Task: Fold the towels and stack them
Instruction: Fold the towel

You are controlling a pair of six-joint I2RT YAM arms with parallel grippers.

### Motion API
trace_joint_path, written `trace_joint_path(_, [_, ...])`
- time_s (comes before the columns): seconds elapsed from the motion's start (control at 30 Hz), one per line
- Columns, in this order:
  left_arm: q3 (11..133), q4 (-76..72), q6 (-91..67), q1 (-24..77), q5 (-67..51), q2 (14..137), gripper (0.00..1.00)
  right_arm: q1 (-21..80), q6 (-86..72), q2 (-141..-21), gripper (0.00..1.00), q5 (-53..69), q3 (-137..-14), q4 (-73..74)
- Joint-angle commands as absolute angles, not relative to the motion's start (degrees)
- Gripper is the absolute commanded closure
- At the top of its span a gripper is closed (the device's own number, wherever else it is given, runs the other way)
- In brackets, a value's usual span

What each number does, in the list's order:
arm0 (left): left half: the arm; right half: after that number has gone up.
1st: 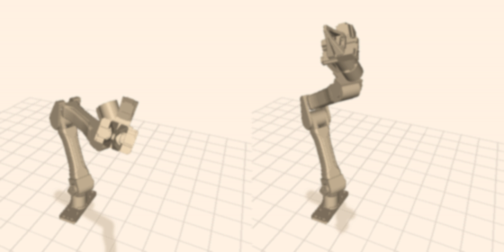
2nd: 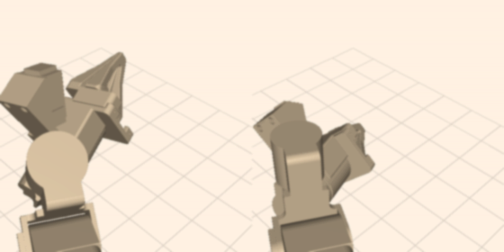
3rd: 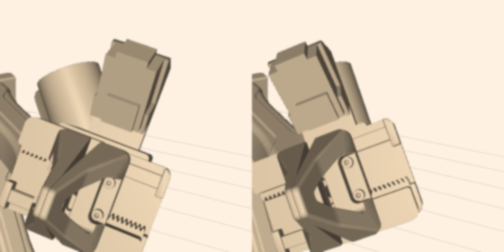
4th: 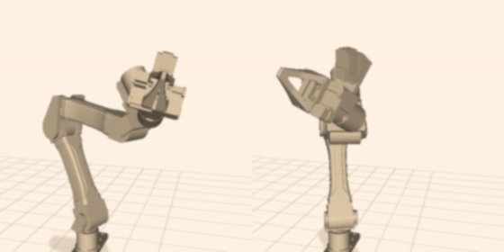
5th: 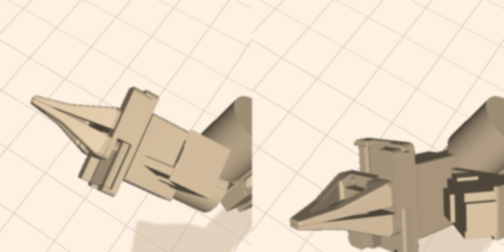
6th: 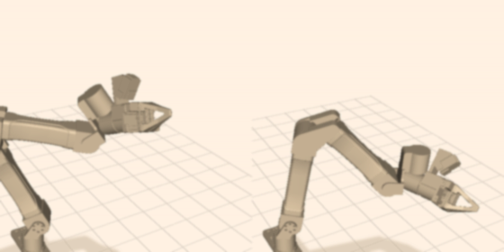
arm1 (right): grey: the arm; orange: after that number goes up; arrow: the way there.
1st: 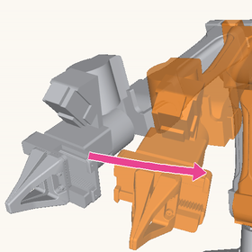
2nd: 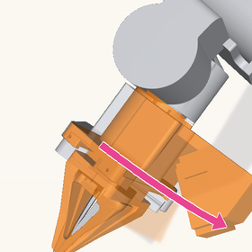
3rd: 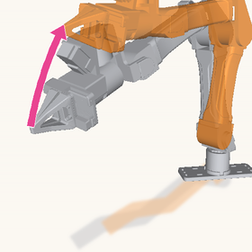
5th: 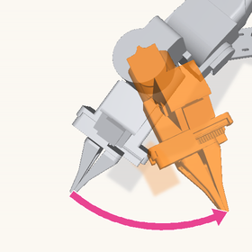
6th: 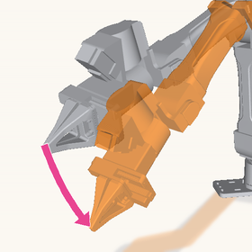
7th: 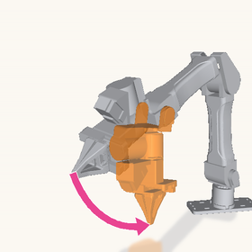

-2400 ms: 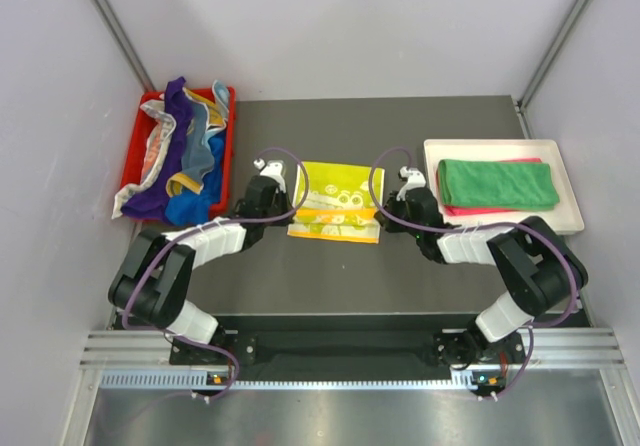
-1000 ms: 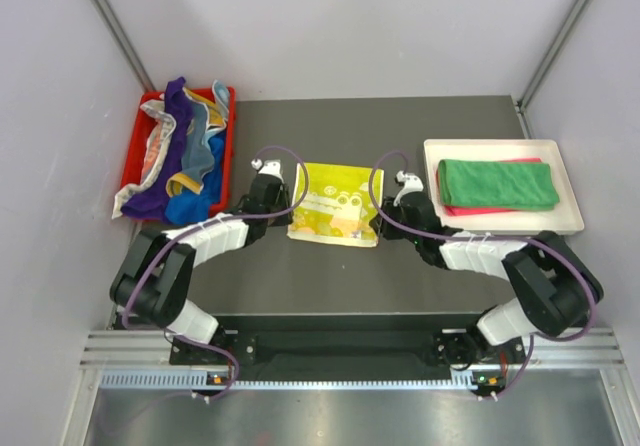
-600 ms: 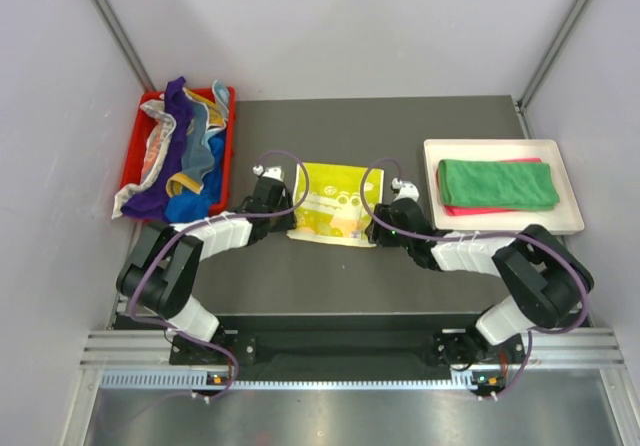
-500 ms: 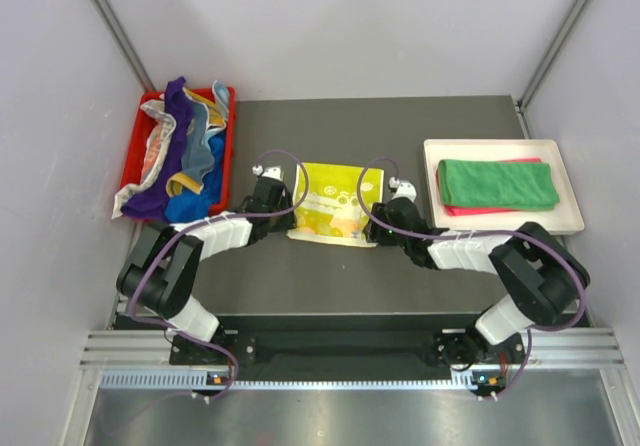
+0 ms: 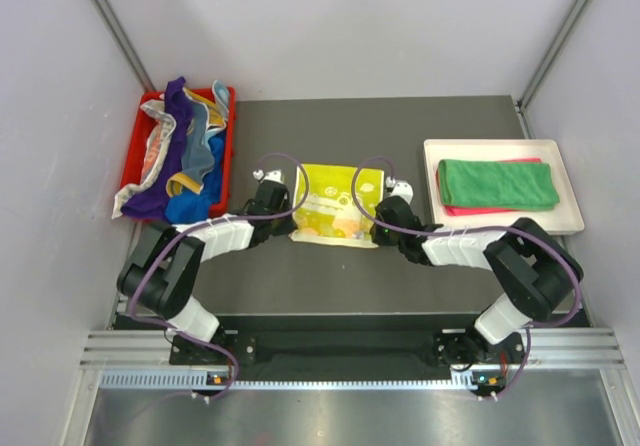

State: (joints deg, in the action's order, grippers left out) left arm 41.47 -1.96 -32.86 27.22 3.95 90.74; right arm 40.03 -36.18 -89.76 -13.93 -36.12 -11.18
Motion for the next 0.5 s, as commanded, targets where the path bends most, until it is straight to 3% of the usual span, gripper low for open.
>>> trace_joint_path(0.0, [38.85,1.58,-35.15,28.39,1.41,90.18,1.00,41.31,-35.77,-90.44,0.88,-14.15,-36.48,-3.96])
trace_joint_path(0.47, [29.36,13.71,-44.64,35.50,5.54,68.13,1.00,44.37,-37.17,-74.63,0.92,-11.07,-29.10,7.29])
